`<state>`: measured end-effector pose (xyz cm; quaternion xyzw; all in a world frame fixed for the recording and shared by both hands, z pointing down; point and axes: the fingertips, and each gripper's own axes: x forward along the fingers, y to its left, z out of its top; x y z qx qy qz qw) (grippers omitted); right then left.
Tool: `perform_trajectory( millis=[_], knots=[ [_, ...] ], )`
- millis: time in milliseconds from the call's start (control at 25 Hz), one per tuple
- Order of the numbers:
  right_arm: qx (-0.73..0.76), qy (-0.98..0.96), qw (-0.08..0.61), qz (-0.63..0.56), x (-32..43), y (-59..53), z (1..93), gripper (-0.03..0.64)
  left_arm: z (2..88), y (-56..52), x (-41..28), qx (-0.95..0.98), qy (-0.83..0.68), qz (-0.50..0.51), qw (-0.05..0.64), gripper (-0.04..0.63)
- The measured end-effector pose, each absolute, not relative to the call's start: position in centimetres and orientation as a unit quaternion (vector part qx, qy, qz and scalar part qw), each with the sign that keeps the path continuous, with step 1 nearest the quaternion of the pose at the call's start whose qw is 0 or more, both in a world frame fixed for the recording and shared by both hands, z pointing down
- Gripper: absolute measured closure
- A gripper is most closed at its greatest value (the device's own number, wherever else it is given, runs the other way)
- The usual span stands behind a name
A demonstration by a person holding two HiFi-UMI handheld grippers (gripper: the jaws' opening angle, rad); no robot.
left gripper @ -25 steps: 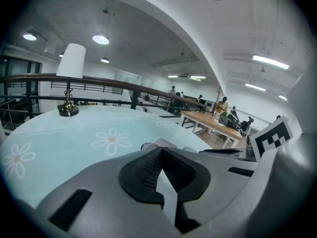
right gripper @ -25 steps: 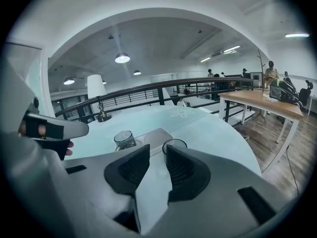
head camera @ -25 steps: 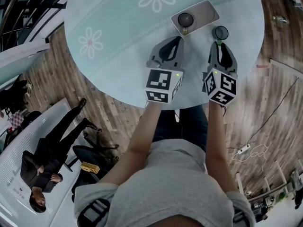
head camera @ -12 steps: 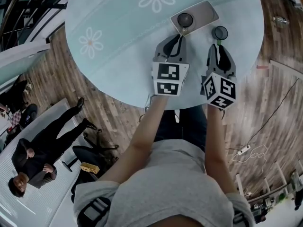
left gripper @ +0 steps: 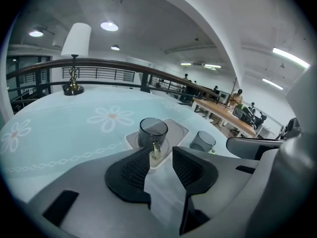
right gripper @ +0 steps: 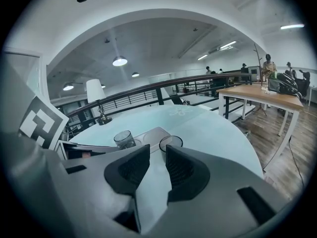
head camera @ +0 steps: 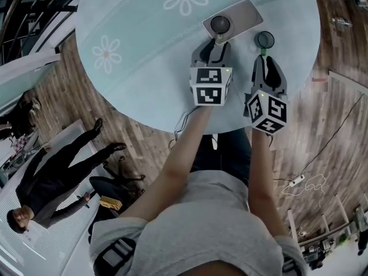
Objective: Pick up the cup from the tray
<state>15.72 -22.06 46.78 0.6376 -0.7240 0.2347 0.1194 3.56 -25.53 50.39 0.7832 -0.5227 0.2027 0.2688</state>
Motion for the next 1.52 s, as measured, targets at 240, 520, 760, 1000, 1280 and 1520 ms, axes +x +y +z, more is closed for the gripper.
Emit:
perform_trajectory(
  millis=[240, 520, 760, 1000, 1280, 1520],
  knots=[
    [0.636, -0.723, 0.121, 0.241, 16.1, -22.5, 47.4, 0.532, 51.5, -26.4, 3.7, 0.780, -0.526, 0.213, 0.264, 0.456],
    [0.631, -0.724, 0.122, 0.249, 16.1, -22.5, 48.1, 0.532, 52.0, -27.0, 3.8, 0.776, -0.530, 0.225, 0.259, 0.456],
    [0.630, -0.725, 0.123, 0.251, 16.0, -22.5, 48.4, 0.532, 52.1, -27.5, 3.6, 0.771, -0.538, 0.224, 0.257, 0.481],
    [0.630, -0.724, 0.124, 0.252, 16.2, -22.8, 48.4, 0.534, 52.1, -27.8, 3.4, 0.772, -0.540, 0.234, 0.242, 0.528],
    [0.634, -0.723, 0.124, 0.246, 16.2, -22.6, 48.4, 0.592, 51.8, -28.1, 3.0, 0.776, -0.540, 0.241, 0.221, 0.545],
    [0.633, -0.723, 0.117, 0.253, 16.1, -22.3, 48.0, 0.609, 51.1, -28.0, 3.0, 0.785, -0.533, 0.237, 0.211, 0.546]
  ],
)
